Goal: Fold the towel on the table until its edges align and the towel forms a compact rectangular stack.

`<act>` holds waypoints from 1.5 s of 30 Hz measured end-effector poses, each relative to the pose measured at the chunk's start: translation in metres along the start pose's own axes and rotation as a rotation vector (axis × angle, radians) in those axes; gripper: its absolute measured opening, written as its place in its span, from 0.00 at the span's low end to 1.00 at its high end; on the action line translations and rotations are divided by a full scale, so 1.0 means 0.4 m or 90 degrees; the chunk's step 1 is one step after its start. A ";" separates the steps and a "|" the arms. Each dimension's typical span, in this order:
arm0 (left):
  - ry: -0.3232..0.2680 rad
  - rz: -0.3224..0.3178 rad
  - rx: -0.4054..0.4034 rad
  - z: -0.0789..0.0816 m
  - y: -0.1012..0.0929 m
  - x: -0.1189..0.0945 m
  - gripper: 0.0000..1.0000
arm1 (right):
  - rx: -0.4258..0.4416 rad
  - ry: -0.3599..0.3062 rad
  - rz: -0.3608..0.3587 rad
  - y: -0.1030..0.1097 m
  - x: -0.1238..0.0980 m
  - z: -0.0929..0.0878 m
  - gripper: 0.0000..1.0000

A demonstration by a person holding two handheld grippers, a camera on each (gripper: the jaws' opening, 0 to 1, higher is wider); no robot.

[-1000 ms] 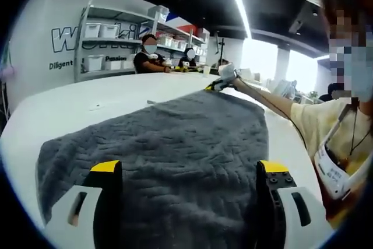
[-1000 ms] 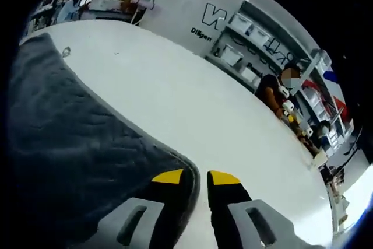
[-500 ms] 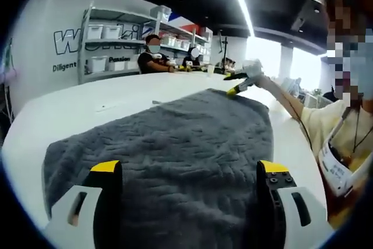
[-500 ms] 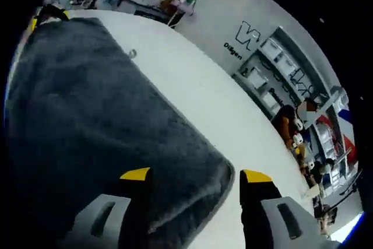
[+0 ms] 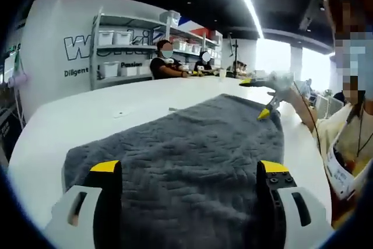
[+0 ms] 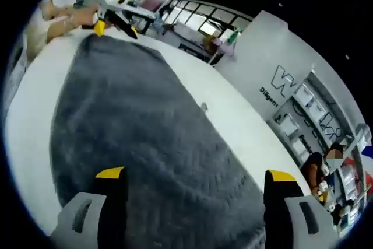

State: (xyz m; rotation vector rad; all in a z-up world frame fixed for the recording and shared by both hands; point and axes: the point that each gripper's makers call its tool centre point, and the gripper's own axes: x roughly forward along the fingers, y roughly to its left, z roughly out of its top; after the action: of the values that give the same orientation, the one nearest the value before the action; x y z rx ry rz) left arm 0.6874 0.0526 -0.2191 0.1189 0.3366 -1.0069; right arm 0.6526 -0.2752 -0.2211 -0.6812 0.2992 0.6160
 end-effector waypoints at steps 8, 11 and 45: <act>-0.043 0.107 -0.089 0.041 0.128 -0.050 0.91 | -0.034 -0.076 0.035 0.045 -0.028 0.061 0.99; -0.077 0.151 -0.130 0.055 0.188 -0.066 0.86 | -0.024 -0.078 0.040 0.054 -0.028 0.050 0.98; 0.085 0.346 -0.157 -0.091 0.577 0.031 0.09 | -0.033 -0.076 0.059 0.076 -0.032 0.053 0.91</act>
State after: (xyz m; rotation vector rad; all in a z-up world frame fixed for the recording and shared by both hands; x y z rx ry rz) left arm 0.8802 0.1745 -0.2705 0.0493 0.5148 -0.4155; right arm 0.6251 -0.2481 -0.2145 -0.6796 0.2050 0.7515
